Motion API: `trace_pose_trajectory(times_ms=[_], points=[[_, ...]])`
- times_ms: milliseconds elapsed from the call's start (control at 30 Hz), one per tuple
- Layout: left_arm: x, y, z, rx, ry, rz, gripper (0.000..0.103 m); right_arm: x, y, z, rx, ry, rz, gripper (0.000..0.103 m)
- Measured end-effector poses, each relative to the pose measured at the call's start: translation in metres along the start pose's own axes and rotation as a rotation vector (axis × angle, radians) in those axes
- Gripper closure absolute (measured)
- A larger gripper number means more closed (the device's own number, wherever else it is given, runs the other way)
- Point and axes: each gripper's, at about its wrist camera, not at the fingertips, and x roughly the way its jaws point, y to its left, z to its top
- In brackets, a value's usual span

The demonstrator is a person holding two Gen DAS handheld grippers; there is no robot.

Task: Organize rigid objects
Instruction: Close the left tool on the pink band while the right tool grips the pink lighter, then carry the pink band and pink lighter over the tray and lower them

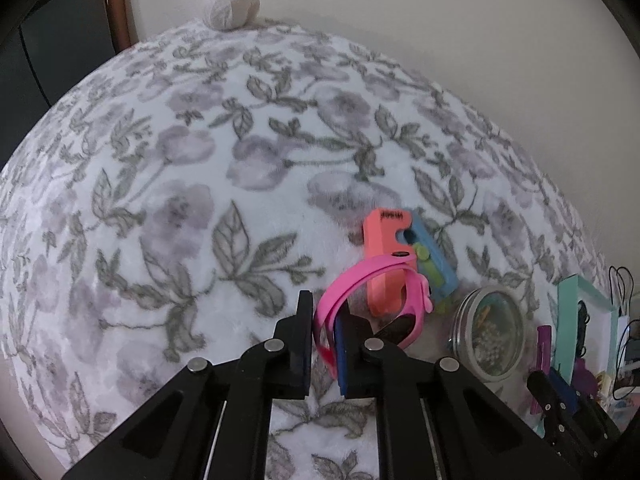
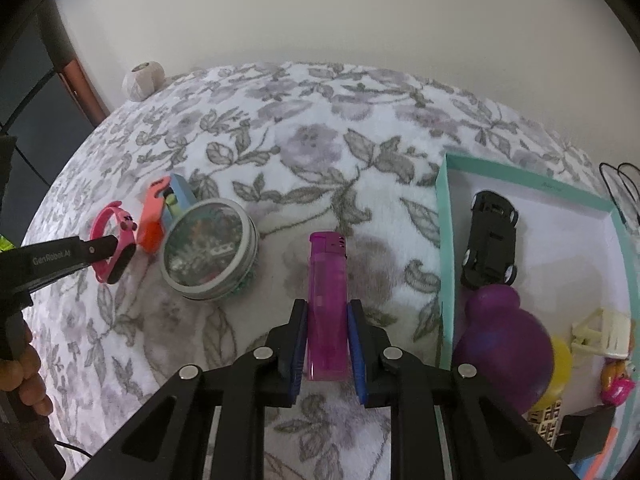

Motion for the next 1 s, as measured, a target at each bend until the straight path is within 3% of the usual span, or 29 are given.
trace_pose_trajectory(times_ms=[267, 500, 1000], points=[[-0.032, -0.018, 0.003, 0.033, -0.082, -0.034, 0.093, -0.026, -0.004, 0.008, 0.0, -0.059, 0.016, 0.082], [-0.047, -0.057, -0.001, 0.112, -0.117, -0.075, 0.093, -0.048, -0.022, 0.013, 0.031, -0.109, 0.017, 0.082], [-0.05, -0.15, -0.036, 0.282, -0.068, -0.206, 0.093, -0.08, -0.118, 0.001, 0.243, -0.184, -0.004, 0.082]])
